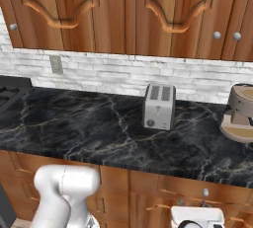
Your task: Take the pizza cutter from the drawer on the right and place it on the dining counter for cutting.
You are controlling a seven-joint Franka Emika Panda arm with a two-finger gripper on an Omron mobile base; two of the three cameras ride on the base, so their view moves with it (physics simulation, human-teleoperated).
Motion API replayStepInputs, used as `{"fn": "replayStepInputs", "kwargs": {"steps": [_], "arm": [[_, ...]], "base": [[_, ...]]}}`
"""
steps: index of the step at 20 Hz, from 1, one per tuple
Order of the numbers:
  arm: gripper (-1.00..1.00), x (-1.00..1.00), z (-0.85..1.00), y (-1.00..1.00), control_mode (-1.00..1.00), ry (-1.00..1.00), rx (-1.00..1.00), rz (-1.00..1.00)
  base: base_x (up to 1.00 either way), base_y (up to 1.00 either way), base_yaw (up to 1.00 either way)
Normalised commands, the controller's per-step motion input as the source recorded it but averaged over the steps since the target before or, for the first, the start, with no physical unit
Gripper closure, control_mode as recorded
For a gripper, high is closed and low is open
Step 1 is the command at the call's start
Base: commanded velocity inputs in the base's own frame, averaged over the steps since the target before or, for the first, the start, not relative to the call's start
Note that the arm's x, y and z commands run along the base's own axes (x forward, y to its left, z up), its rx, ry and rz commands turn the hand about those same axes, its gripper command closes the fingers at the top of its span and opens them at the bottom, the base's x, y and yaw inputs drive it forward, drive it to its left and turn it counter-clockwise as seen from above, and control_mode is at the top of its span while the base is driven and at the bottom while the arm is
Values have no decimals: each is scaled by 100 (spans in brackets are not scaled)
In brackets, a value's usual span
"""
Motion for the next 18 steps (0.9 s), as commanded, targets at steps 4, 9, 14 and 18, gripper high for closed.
{"fn": "replayStepInputs", "kwargs": {"steps": [4,9,14,18], "arm": [[-100,44,-42,-39,-100,-10,6,8],[-100,10,-53,-12,-100,-11,0,5],[-100,21,-19,-11,-100,-2,1,-2],[-100,47,-4,-7,-100,0,0,-7]], "base": [[0,0,0],[0,0,0],[0,0,0],[0,0,0]]}}
